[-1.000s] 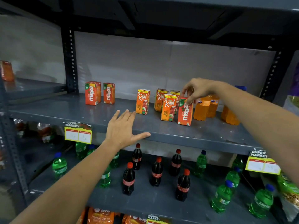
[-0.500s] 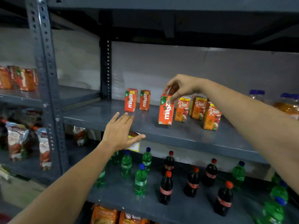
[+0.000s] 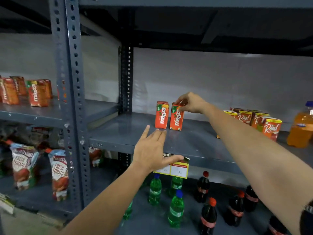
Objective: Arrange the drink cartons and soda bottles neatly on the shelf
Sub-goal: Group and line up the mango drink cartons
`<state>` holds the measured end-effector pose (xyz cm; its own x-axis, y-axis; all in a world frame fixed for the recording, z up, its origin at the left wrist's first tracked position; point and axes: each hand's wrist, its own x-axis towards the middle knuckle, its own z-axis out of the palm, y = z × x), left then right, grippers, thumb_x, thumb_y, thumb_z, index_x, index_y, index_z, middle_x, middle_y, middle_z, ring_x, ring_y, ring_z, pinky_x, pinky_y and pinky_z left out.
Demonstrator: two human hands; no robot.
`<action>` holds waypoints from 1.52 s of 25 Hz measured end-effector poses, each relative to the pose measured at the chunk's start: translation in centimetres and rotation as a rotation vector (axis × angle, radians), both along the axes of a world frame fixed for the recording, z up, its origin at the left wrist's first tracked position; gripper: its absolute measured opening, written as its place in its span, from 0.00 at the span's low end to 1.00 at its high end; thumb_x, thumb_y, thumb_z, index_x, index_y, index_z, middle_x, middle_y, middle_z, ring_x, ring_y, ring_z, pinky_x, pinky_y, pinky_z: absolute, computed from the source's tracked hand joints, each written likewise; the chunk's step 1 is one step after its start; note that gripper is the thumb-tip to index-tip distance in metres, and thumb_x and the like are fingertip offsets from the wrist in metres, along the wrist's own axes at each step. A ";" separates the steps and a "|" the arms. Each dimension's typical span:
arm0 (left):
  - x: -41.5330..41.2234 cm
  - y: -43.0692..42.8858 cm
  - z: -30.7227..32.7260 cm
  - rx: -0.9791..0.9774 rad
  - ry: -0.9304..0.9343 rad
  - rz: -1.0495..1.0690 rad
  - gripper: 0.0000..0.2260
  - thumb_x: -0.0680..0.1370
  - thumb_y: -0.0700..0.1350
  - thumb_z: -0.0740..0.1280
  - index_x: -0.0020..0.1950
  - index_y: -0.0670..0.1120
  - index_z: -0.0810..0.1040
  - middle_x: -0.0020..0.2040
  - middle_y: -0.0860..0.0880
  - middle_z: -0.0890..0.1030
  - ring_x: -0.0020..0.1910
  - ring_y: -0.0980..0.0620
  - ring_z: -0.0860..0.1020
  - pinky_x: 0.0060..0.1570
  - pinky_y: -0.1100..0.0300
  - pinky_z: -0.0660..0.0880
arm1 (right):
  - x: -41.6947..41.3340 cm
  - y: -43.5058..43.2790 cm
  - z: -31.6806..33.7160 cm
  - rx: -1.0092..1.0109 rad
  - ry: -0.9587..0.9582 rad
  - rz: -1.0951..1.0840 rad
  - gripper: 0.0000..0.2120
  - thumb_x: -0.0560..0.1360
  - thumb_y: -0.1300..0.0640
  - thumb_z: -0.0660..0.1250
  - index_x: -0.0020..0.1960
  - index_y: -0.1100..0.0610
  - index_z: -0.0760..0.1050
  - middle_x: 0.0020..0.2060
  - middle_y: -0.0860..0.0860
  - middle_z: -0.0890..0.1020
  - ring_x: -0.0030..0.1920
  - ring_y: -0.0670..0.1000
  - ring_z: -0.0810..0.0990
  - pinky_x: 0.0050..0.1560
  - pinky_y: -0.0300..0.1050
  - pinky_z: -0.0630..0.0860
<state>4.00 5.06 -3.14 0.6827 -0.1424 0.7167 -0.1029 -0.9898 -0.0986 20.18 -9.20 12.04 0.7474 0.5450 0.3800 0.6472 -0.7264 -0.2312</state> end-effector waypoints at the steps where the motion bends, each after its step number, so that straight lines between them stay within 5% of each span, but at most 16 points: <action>1: -0.1 -0.1 0.1 -0.014 0.006 -0.018 0.48 0.68 0.77 0.45 0.69 0.40 0.67 0.65 0.44 0.75 0.65 0.49 0.72 0.74 0.46 0.52 | 0.2 0.1 -0.3 0.037 0.027 -0.008 0.16 0.71 0.60 0.72 0.58 0.58 0.77 0.55 0.57 0.82 0.55 0.53 0.80 0.52 0.45 0.76; 3: 0.0 -0.3 0.5 -0.138 -0.009 -0.122 0.45 0.68 0.77 0.46 0.68 0.44 0.68 0.65 0.48 0.75 0.64 0.51 0.72 0.72 0.48 0.56 | 0.3 0.0 -1.4 0.177 0.078 -0.015 0.17 0.69 0.59 0.73 0.57 0.57 0.77 0.54 0.56 0.82 0.53 0.52 0.80 0.48 0.43 0.76; 7: 2.6 2.7 4.0 -0.968 -0.006 -0.446 0.31 0.69 0.72 0.59 0.57 0.50 0.77 0.59 0.50 0.78 0.57 0.55 0.75 0.55 0.62 0.68 | -0.4 0.4 -5.8 0.844 0.103 -0.068 0.26 0.67 0.52 0.75 0.61 0.53 0.71 0.55 0.50 0.76 0.53 0.50 0.76 0.49 0.46 0.77; 10: 6.7 5.8 5.9 -1.217 -0.017 -0.266 0.26 0.69 0.61 0.71 0.58 0.44 0.75 0.58 0.46 0.79 0.54 0.52 0.77 0.51 0.62 0.71 | -0.3 1.4 -7.2 1.112 0.216 -0.184 0.27 0.68 0.51 0.73 0.63 0.53 0.67 0.57 0.53 0.76 0.53 0.50 0.75 0.50 0.47 0.77; 15: 11.2 5.5 6.0 -1.051 0.259 -0.242 0.28 0.66 0.50 0.78 0.60 0.42 0.73 0.58 0.44 0.79 0.52 0.49 0.79 0.52 0.55 0.76 | 0.4 1.4 -8.2 0.993 0.399 -0.313 0.24 0.69 0.57 0.72 0.61 0.56 0.69 0.60 0.56 0.77 0.57 0.54 0.77 0.55 0.54 0.79; 18: 12.1 5.7 6.1 -1.018 0.268 -0.259 0.23 0.66 0.47 0.78 0.57 0.44 0.75 0.56 0.45 0.81 0.50 0.51 0.79 0.51 0.55 0.77 | 0.4 1.8 -8.4 0.815 0.361 -0.308 0.23 0.71 0.56 0.71 0.63 0.55 0.68 0.61 0.55 0.77 0.59 0.54 0.77 0.49 0.47 0.77; 24: 12.6 6.3 6.2 -1.079 0.296 -0.300 0.19 0.69 0.43 0.76 0.57 0.42 0.76 0.56 0.45 0.81 0.52 0.52 0.77 0.48 0.60 0.74 | 0.4 1.2 -8.4 0.779 0.363 -0.248 0.21 0.71 0.57 0.71 0.62 0.55 0.69 0.59 0.56 0.78 0.53 0.51 0.78 0.42 0.43 0.78; 34: 12.6 6.6 6.0 -1.094 0.313 -0.354 0.19 0.71 0.41 0.74 0.60 0.41 0.76 0.59 0.43 0.80 0.57 0.50 0.77 0.55 0.56 0.75 | -0.1 1.0 -8.9 0.720 0.330 -0.209 0.23 0.72 0.56 0.70 0.65 0.56 0.68 0.61 0.57 0.78 0.59 0.55 0.78 0.54 0.54 0.80; 38: 12.6 6.5 5.8 -1.064 0.287 -0.288 0.20 0.68 0.46 0.76 0.57 0.41 0.77 0.55 0.45 0.81 0.51 0.52 0.78 0.46 0.62 0.74 | 0.1 1.1 -9.2 0.697 0.281 -0.215 0.24 0.71 0.54 0.72 0.64 0.56 0.68 0.60 0.55 0.78 0.58 0.54 0.79 0.53 0.51 0.79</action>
